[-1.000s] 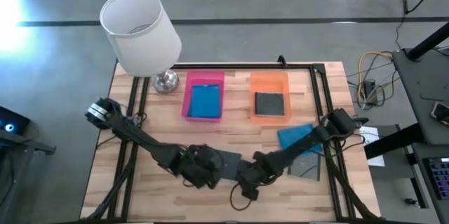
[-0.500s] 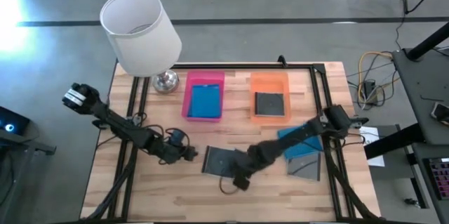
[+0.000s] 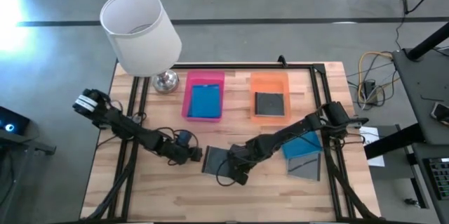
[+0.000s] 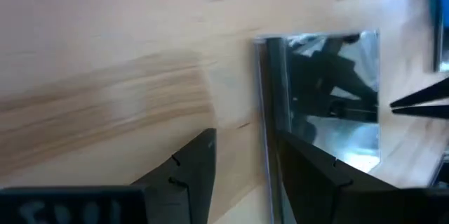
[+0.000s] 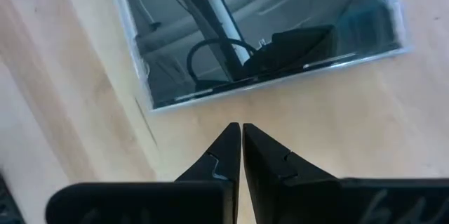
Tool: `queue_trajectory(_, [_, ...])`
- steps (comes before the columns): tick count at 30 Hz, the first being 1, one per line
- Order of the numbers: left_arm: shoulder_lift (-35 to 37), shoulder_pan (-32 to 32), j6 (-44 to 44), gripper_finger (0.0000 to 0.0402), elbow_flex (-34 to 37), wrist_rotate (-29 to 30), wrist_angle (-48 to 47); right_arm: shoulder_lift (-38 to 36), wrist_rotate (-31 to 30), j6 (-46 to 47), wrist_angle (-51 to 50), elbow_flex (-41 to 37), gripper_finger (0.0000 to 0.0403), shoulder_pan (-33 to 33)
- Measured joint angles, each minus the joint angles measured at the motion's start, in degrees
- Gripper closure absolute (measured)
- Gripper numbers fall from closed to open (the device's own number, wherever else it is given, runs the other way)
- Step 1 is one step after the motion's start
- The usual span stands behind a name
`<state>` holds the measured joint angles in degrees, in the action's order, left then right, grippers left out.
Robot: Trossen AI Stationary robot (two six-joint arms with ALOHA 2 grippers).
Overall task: Pick & place jewel cases by type
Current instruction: Put the left black cd case into the orange bin
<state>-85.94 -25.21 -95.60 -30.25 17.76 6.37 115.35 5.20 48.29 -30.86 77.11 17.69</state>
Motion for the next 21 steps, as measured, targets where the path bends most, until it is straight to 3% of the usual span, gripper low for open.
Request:
queue_trajectory(6, [-7.99, 2.70, 2.46, 0.0266, -6.18, -4.29, -1.71, 0.00, -0.24, 0.58, -0.02, -0.23, 0.0390, -0.19])
queue_trajectory(13, [-10.47, 4.08, 2.71, 0.0266, -7.16, -9.61, -0.90, 0.00, -0.44, 1.09, 0.29, -0.29, 0.0390, -0.15])
queue_trajectory(21, [-13.67, 5.62, 2.57, 0.0266, -7.67, -16.22, 6.20, 0.00, -1.12, 1.57, 2.97, -0.85, 0.0390, -0.46])
